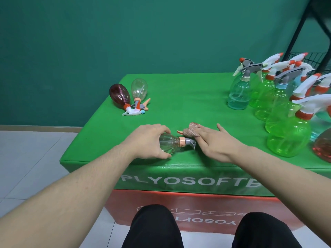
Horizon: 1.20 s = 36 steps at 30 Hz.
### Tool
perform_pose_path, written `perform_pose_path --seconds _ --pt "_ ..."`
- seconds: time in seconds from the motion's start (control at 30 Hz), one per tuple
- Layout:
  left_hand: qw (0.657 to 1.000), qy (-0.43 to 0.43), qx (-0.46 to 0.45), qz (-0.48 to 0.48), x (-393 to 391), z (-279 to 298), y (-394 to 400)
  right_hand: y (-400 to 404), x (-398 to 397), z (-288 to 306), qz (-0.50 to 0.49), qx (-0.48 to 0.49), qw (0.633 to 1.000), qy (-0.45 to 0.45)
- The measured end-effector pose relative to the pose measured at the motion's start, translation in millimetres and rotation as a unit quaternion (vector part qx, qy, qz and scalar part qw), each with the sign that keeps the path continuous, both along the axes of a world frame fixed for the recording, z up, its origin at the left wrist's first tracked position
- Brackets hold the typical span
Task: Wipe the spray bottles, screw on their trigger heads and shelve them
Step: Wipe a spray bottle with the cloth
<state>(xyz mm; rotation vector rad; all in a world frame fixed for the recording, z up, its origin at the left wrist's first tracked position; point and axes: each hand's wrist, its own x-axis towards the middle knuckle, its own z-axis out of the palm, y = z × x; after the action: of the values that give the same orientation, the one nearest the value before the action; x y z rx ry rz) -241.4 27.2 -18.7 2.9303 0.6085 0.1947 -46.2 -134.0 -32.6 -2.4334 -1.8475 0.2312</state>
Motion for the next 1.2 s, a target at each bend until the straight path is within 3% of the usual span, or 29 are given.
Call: perform_pose_path --seconds 0.23,0.4,0.5,0.63,0.77,1.0,1.2 --pt "1.0 -0.016 0.005 0.007 -2 -4 1 40 -12 12 0.018 -0.032 0.998 0.047" --pt "0.999 -0.033 -0.009 0.023 -7 -4 0 52 -16 8 -0.021 0.031 0.992 0.121" --pt "0.998 -0.039 -0.029 0.037 -11 -4 0 40 -19 11 -0.024 0.136 0.974 0.182" --pt "0.988 -0.08 -0.096 0.088 -18 -3 1 21 -21 19 -0.12 0.233 0.928 0.265" --pt "0.973 -0.118 -0.155 0.12 -22 -2 -2 12 -23 18 -0.151 0.242 0.914 0.288" --pt "0.976 -0.118 -0.132 0.126 -16 -3 -18 19 -26 30 -0.221 0.306 0.858 0.348" --pt "0.979 -0.117 -0.102 0.134 0 -3 -28 34 -36 27 -0.189 0.293 0.864 0.363"
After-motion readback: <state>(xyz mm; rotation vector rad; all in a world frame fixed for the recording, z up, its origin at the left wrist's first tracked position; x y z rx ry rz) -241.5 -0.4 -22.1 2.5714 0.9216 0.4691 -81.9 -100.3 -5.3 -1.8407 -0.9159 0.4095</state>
